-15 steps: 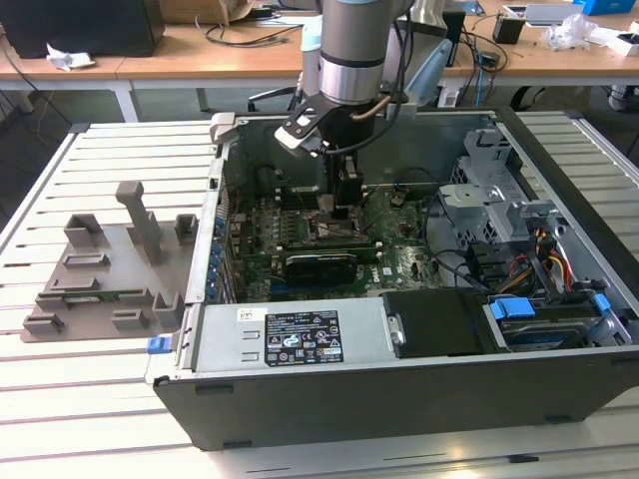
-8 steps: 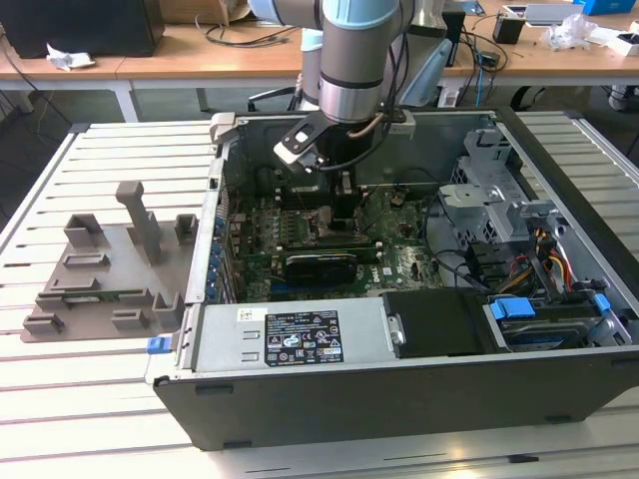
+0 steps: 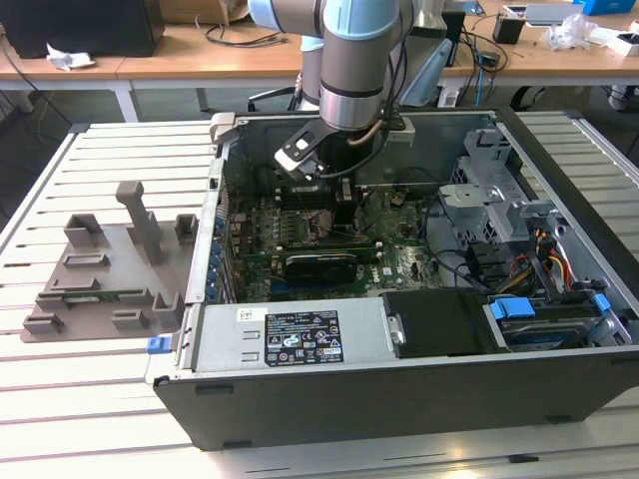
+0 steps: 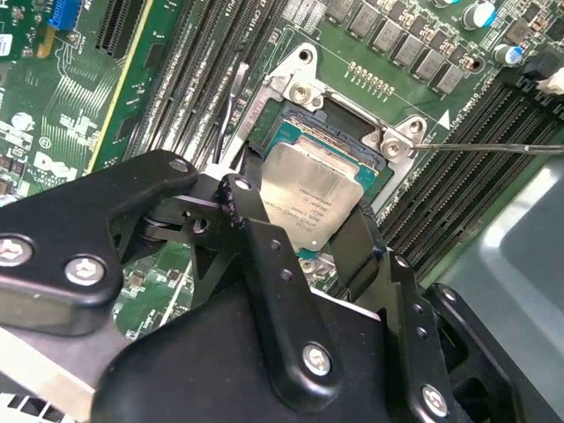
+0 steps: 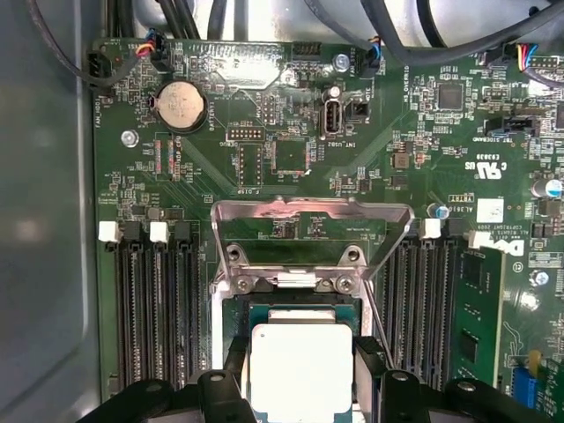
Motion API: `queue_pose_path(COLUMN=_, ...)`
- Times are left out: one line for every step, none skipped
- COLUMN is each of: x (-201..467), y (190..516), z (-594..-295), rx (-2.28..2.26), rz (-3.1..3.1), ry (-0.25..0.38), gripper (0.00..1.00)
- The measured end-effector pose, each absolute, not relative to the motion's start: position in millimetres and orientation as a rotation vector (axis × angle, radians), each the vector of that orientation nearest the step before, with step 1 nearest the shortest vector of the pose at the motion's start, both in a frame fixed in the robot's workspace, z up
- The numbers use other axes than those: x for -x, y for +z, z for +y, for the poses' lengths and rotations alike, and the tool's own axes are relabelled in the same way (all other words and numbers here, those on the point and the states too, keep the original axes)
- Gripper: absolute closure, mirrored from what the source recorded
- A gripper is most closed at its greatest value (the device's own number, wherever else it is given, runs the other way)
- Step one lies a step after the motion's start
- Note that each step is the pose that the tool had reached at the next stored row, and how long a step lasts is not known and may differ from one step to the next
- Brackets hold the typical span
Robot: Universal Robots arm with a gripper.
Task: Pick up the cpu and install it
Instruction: 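Place the cpu into insertion slot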
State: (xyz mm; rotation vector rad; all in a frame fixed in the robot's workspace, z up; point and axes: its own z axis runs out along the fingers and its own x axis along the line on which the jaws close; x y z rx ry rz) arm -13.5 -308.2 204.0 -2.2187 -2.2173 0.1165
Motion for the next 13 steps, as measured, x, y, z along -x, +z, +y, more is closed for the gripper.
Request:
queue_pose_path(x=13.5, y=203.5, z=-308.2, rx=2.218, rz=-2.218, ry=0.117, gripper=0.45)
queue_pose_path(x=13.5, y=203.0, z=-308.3, rx=2.217, rz=-2.219, ry=0.117, gripper=0.45)
queue_pose_path(x=13.6, y=202.7, z=-308.3, rx=2.216, rz=-2.22, ry=0.117, gripper=0.45)
queue_pose_path(x=13.6, y=202.7, z=-308.3, rx=2.216, rz=-2.22, ry=0.117, gripper=0.45)
queue_pose_path(x=13.6, y=202.6, z=-308.3, rx=2.216, rz=-2.22, ry=0.117, gripper=0.45)
queue_pose_path(x=13.6, y=202.6, z=-308.2, rx=2.216, rz=-2.22, ry=0.116, gripper=0.45)
queue_pose_path(x=13.6, y=202.6, z=-308.2, rx=2.216, rz=-2.22, ry=0.116, gripper=0.45)
queue_pose_path(x=13.6, y=202.6, z=-308.2, rx=2.216, rz=-2.22, ry=0.116, gripper=0.45)
queue_pose_path(x=13.6, y=202.6, z=-308.2, rx=2.216, rz=-2.22, ry=0.116, gripper=0.44)
queue_pose_path(x=13.6, y=202.6, z=-308.2, rx=2.216, rz=-2.22, ry=0.116, gripper=0.44)
queue_pose_path(x=13.6, y=202.6, z=-308.2, rx=2.216, rz=-2.22, ry=0.116, gripper=0.38)
queue_pose_path(x=13.6, y=202.6, z=-308.2, rx=2.215, rz=-2.22, ry=0.116, gripper=0.38)
queue_pose_path(x=13.6, y=202.6, z=-308.2, rx=2.215, rz=-2.22, ry=0.116, gripper=0.38)
